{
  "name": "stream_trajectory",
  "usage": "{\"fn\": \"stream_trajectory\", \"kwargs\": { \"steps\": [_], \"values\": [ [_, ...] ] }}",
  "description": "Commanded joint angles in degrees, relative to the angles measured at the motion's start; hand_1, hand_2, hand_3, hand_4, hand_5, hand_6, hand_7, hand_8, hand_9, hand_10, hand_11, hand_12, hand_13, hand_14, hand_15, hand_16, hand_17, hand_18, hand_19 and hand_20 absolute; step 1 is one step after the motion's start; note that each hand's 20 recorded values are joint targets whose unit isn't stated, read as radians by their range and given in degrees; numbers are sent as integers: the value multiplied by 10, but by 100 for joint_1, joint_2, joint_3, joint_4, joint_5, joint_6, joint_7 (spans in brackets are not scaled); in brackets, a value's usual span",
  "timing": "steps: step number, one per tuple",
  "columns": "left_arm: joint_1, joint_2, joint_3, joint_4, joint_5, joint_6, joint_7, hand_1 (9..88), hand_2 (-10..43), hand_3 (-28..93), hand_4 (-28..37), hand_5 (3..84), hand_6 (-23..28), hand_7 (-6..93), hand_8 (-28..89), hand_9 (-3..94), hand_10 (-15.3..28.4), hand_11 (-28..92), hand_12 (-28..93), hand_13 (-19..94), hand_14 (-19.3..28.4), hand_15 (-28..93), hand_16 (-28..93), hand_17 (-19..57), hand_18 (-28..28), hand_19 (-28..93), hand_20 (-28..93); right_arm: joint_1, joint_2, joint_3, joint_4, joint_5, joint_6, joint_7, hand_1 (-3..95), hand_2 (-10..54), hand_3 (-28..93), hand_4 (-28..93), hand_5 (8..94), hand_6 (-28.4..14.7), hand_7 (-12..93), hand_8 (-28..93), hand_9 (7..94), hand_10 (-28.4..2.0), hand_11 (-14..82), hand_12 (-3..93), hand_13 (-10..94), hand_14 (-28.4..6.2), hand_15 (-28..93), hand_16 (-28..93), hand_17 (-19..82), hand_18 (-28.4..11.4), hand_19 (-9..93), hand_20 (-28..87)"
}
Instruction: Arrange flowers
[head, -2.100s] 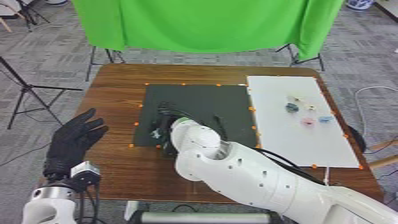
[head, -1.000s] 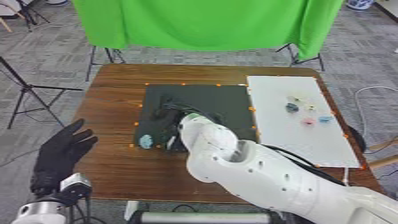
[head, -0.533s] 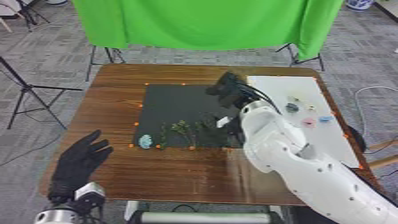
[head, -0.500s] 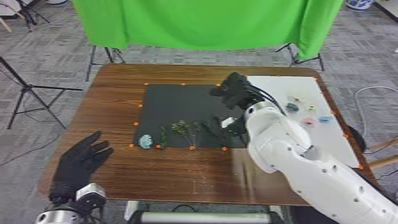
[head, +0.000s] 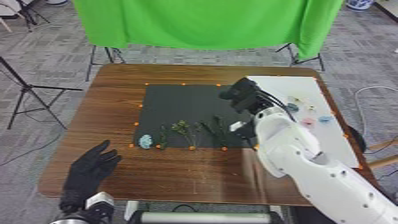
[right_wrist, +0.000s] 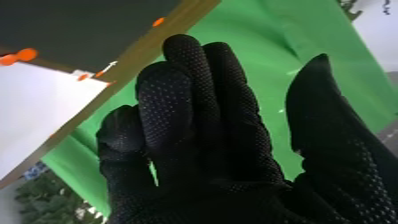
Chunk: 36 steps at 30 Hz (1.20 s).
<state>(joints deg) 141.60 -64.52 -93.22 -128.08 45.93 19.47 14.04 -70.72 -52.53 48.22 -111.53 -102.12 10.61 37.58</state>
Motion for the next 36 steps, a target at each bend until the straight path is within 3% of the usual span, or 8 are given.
{"fn": "stream_trajectory", "kwargs": {
  "steps": [1,6,11,14,23,27,31,36],
  "values": [
    [-296,99,177,145,-53,94,58,246,56,824,-217,405,106,167,-106,392,201,321,102,297,247,469,-86,-79,240,604,10,164,-194,-9,35,-68,-27,-90,241,78,897,-261,652,-62,232,-150,674,-191,374,155,639,-141,807,109,315,-230,932,526],
    [-510,223,278,293,-126,165,124,246,56,825,-218,405,106,168,-108,392,200,320,101,290,232,434,-86,-79,240,603,9,139,-198,14,30,-37,1,-117,238,79,897,-261,653,-64,230,-150,673,-192,371,155,638,-143,808,108,314,-230,932,527],
    [-828,219,475,470,-231,229,165,247,55,826,-219,405,105,169,-108,393,199,321,101,293,231,425,-79,-79,240,603,10,190,-235,-13,53,-8,54,-159,236,79,898,-261,654,-64,230,-149,673,-193,370,155,637,-144,808,109,314,-230,932,529],
    [-1054,180,600,628,-184,142,75,246,54,827,-219,406,105,169,-109,394,199,322,102,294,232,423,-77,-79,240,603,11,189,-263,9,68,12,43,-156,235,80,897,-260,654,-64,230,-149,673,-193,370,156,637,-144,808,108,313,-229,932,529],
    [-1463,199,871,911,-217,113,-154,247,55,827,-220,405,104,172,-110,394,198,321,101,295,231,419,-76,-77,239,598,11,207,-276,-21,83,28,102,-159,232,82,896,-260,654,-64,230,-150,672,-193,369,156,638,-144,809,106,312,-229,932,530],
    [-1573,232,912,929,-232,99,-163,248,55,828,-220,404,103,172,-111,391,197,322,101,293,230,414,-76,-77,238,595,10,205,-245,-43,73,25,165,-125,232,82,896,-261,654,-65,229,-150,672,-194,368,155,638,-145,809,106,312,-229,932,530],
    [-1464,338,844,762,-248,133,-36,247,55,829,-220,402,102,173,-112,386,195,320,100,289,230,415,-73,-77,238,593,9,244,-137,-62,72,-31,253,-85,231,82,896,-260,654,-65,230,-149,672,-194,368,155,637,-145,810,107,312,-229,932,530],
    [-1256,438,576,528,-174,219,77,246,55,828,-219,400,101,175,-112,384,194,320,102,282,249,479,-68,-80,239,602,20,430,234,-129,227,-127,226,157,229,74,900,-258,650,-64,229,-150,668,-193,368,156,635,-144,810,107,312,-229,932,530]
  ]
}}
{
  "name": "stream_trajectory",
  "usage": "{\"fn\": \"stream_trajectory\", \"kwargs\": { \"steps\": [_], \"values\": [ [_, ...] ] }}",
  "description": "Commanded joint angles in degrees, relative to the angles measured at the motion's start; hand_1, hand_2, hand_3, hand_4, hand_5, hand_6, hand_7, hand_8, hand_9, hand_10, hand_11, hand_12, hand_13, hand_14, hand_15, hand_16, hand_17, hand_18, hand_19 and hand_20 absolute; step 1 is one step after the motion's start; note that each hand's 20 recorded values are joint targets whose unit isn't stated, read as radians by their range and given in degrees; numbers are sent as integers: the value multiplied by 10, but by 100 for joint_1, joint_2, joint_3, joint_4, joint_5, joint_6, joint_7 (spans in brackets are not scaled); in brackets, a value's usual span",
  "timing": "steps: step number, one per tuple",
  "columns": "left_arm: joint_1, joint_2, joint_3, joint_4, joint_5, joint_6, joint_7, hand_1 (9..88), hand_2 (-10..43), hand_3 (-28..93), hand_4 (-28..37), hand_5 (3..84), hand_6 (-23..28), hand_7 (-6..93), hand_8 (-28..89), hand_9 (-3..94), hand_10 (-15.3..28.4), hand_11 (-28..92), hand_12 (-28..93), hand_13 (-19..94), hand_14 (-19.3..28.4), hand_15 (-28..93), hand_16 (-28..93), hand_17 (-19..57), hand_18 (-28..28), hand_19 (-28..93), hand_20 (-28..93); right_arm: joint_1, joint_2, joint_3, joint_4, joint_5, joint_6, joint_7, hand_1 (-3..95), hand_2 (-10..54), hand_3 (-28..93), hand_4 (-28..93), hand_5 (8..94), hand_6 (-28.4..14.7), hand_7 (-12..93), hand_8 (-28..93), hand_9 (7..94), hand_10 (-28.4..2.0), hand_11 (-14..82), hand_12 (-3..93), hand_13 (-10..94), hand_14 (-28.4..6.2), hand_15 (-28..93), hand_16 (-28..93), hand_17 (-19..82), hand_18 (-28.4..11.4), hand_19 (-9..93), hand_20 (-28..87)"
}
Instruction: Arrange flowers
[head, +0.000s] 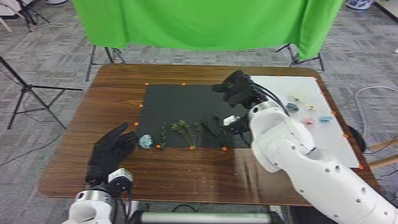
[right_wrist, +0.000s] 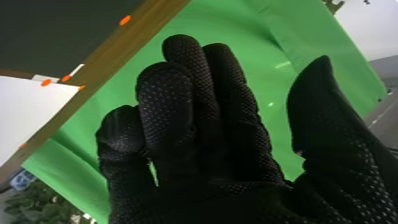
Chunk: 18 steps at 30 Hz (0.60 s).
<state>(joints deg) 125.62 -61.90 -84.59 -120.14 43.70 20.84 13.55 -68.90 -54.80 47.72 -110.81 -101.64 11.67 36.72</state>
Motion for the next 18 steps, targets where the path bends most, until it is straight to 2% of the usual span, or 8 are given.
{"fn": "stream_trajectory", "kwargs": {
  "steps": [1,6,11,15,18],
  "values": [
    [350,190,-332,-286,56,92,150,245,54,828,-218,399,100,175,-113,383,194,320,102,282,250,483,-69,-80,240,603,21,325,563,-137,226,-218,138,308,231,68,900,-257,646,-65,229,-150,662,-194,368,156,634,-145,810,107,312,-229,932,530],
    [373,278,-486,-390,53,125,266,240,51,827,-219,396,98,174,-112,381,195,317,102,282,256,502,-74,-81,243,608,27,730,1037,-477,665,-338,275,863,232,34,904,-258,589,-70,226,-151,620,-201,360,152,628,-143,813,106,319,-229,932,533],
    [391,325,-507,-428,67,151,333,238,49,827,-220,392,96,174,-111,371,192,310,101,282,257,516,-79,-81,245,612,32,898,1333,-548,952,-565,160,1475,239,7,905,-266,555,-84,211,-147,573,-208,294,135,637,-139,825,94,360,-219,932,569],
    [426,300,-503,-433,54,180,376,237,49,827,-221,391,96,174,-111,367,191,306,103,281,258,522,-82,-82,245,612,36,1048,1505,-714,1173,-715,49,1900,249,-13,897,-267,550,-91,202,-143,559,-215,260,130,665,-123,844,89,404,-219,932,593],
    [492,273,-557,-448,90,172,341,237,48,826,-223,391,95,172,-111,363,191,304,105,281,259,524,-84,-83,244,611,39,928,1555,-565,1251,-695,-146,2030,257,-22,891,-267,551,-95,197,-141,557,-218,247,129,677,-120,850,85,419,-221,932,602]
  ]
}}
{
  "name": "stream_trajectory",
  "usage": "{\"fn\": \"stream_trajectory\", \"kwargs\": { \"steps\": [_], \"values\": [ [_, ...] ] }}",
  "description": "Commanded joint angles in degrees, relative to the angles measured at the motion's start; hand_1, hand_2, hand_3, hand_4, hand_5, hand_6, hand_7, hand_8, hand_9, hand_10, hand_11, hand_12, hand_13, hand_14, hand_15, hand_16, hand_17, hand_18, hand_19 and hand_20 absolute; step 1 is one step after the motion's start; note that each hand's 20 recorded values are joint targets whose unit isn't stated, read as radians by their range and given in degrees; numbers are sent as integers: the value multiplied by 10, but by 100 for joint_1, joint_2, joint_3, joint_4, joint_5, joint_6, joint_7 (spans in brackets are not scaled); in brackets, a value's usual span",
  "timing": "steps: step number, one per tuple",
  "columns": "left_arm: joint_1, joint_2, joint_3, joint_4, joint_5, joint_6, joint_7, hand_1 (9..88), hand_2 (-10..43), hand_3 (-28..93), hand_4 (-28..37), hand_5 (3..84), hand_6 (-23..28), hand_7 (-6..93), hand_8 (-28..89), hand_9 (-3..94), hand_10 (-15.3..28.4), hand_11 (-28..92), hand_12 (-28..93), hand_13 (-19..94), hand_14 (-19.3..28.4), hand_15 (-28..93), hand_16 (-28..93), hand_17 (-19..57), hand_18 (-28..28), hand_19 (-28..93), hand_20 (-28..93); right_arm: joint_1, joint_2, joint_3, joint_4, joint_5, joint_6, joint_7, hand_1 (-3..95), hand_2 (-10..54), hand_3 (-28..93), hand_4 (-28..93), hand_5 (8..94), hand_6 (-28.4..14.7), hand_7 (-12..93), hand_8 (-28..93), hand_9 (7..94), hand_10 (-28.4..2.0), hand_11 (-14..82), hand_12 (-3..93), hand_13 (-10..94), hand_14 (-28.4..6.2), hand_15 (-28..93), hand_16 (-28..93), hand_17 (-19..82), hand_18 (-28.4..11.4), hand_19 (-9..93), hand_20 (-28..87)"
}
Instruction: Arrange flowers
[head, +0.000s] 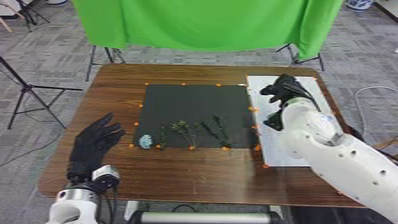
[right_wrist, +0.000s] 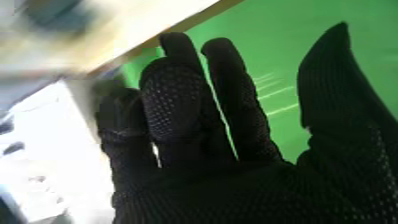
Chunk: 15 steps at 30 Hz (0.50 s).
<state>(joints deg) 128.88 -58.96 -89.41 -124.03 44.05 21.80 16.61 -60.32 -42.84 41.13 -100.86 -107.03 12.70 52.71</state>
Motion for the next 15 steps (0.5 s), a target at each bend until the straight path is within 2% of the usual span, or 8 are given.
{"fn": "stream_trajectory", "kwargs": {
  "steps": [1,7,13,15],
  "values": [
    [197,-33,-97,-67,54,73,24,236,48,827,-223,390,94,173,-111,362,191,303,105,280,259,525,-84,-84,243,610,40,25,376,127,269,-178,-314,474,259,-24,890,-267,551,-96,196,-139,554,-222,239,127,679,-119,852,84,421,-222,932,603],
    [325,-127,-201,-96,95,70,-37,234,47,827,-224,390,94,172,-111,360,191,301,106,278,260,527,-86,-88,239,602,47,-436,414,511,188,-289,-739,637,274,-39,886,-265,552,-108,182,-132,543,-244,207,126,682,-125,860,75,425,-229,932,606],
    [344,-118,-207,-106,89,94,9,232,46,830,-224,391,95,173,-111,360,191,304,108,276,262,540,-86,-93,236,599,62,-632,371,679,153,-338,-1111,802,291,-47,880,-263,561,-120,164,-122,545,-261,193,127,683,-132,870,63,429,-238,932,609],
    [316,-134,-223,-103,113,63,-32,231,46,832,-225,390,95,175,-111,359,191,306,107,274,262,543,-88,-95,234,598,68,-693,381,693,133,-277,-1101,848,300,-50,876,-263,565,-122,158,-118,551,-265,192,128,688,-137,876,61,432,-244,932,612]
  ]
}}
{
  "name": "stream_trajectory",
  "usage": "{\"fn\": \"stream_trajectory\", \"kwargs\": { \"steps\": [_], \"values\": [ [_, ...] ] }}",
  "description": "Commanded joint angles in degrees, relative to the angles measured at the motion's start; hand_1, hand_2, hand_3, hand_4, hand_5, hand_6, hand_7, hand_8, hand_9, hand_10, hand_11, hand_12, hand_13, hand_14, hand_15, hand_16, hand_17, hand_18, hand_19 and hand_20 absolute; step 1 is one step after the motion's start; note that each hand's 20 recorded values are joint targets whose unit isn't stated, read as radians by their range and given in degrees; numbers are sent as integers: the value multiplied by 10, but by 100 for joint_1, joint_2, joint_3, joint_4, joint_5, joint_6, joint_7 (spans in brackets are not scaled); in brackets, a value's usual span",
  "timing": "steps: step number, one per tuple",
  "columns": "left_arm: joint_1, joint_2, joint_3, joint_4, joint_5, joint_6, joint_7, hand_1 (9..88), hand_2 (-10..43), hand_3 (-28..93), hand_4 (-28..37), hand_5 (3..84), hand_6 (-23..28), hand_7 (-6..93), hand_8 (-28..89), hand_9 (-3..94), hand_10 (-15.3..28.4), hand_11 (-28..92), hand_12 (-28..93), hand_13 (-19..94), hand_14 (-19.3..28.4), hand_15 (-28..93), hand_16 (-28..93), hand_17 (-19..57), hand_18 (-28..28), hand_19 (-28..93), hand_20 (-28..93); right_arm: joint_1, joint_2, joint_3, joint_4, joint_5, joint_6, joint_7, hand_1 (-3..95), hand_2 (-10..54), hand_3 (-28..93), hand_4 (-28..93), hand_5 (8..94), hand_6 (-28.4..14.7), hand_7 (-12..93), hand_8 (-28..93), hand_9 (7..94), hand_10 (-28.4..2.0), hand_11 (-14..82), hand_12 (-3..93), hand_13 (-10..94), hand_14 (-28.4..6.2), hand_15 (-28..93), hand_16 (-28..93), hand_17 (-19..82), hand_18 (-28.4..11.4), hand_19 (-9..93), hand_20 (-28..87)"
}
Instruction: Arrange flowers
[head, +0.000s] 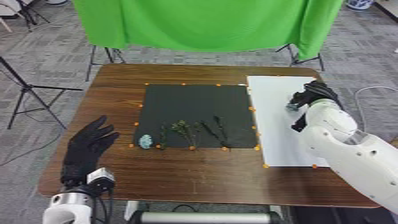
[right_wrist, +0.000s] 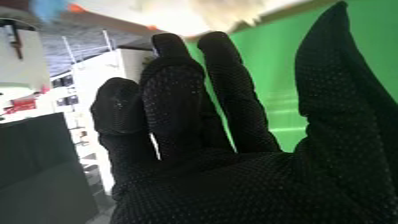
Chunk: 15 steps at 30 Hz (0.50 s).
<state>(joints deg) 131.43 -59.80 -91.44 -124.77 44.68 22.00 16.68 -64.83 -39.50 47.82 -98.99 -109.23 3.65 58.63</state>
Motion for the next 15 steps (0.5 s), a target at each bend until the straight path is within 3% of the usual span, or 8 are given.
{"fn": "stream_trajectory", "kwargs": {
  "steps": [1,7,9,15],
  "values": [
    [59,-50,-18,-29,41,54,-26,231,46,832,-226,390,95,176,-112,359,191,306,107,273,262,543,-89,-97,233,596,70,-265,20,50,-41,-71,-232,253,302,-50,876,-262,566,-123,157,-117,555,-267,193,128,688,-138,877,60,433,-245,932,613],
    [103,-93,-69,-47,83,28,-74,231,46,832,-228,390,95,176,-113,358,193,306,105,266,259,545,-92,-106,227,583,85,-352,10,68,-46,-89,-313,331,315,-53,873,-259,579,-129,152,-112,568,-275,199,129,688,-146,883,51,431,-252,932,616],
    [125,-76,-55,-58,53,62,-14,230,46,831,-229,390,95,174,-113,357,192,307,105,264,259,545,-93,-107,226,580,92,-381,-3,92,-50,-58,-403,358,322,-56,873,-257,581,-132,149,-110,571,-281,197,128,689,-149,885,46,430,-256,932,616],
    [132,-104,-92,-77,77,45,-39,227,47,829,-230,389,95,173,-111,355,192,305,105,261,259,544,-94,-110,226,579,116,-467,-8,102,-20,-4,-513,435,337,-61,870,-256,592,-143,133,-102,588,-283,181,128,687,-156,888,36,428,-262,932,615]
  ]
}}
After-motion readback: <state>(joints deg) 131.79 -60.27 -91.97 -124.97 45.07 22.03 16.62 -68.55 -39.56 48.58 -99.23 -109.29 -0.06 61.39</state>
